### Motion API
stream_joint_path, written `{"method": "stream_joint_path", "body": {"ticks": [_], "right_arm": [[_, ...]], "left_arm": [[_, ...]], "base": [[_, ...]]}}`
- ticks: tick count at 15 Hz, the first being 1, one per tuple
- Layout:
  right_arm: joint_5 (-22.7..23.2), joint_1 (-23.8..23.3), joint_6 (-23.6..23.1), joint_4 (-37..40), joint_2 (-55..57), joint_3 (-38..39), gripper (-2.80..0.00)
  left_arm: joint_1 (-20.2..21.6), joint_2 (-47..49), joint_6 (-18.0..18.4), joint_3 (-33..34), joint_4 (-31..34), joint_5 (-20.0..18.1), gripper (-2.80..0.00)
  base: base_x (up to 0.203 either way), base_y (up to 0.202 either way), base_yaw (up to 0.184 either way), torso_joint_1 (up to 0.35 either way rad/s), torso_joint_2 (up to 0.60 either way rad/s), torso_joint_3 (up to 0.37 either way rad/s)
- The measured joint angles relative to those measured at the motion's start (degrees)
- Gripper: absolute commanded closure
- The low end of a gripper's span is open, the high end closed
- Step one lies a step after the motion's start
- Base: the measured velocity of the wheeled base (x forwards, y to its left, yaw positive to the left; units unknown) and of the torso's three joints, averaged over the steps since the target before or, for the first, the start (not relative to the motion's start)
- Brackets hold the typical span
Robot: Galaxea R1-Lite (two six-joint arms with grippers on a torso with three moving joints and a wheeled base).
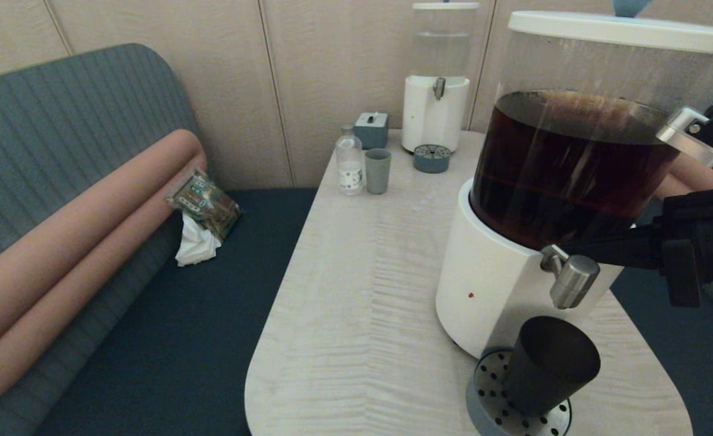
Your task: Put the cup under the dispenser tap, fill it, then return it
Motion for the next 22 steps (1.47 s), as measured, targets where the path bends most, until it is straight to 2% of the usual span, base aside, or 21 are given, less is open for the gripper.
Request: {"method": "stream_joint_path", "body": {"ticks": [8,22], "right_arm": [[0.59,0.26,-6.6,-0.29,1.12,0.98,0.0],[1.05,0.41,-9.17,-3.21,1.33,1.6,0.0]], "left_arm": [[0.0,0.0,0.0,0.0,0.0,0.0,0.0],[0.0,0.0,0.0,0.0,0.0,0.0,0.0]], "base": [[0.0,0.0,0.0,0.0,0.0,0.0],[0.0,0.0,0.0,0.0,0.0,0.0]]}}
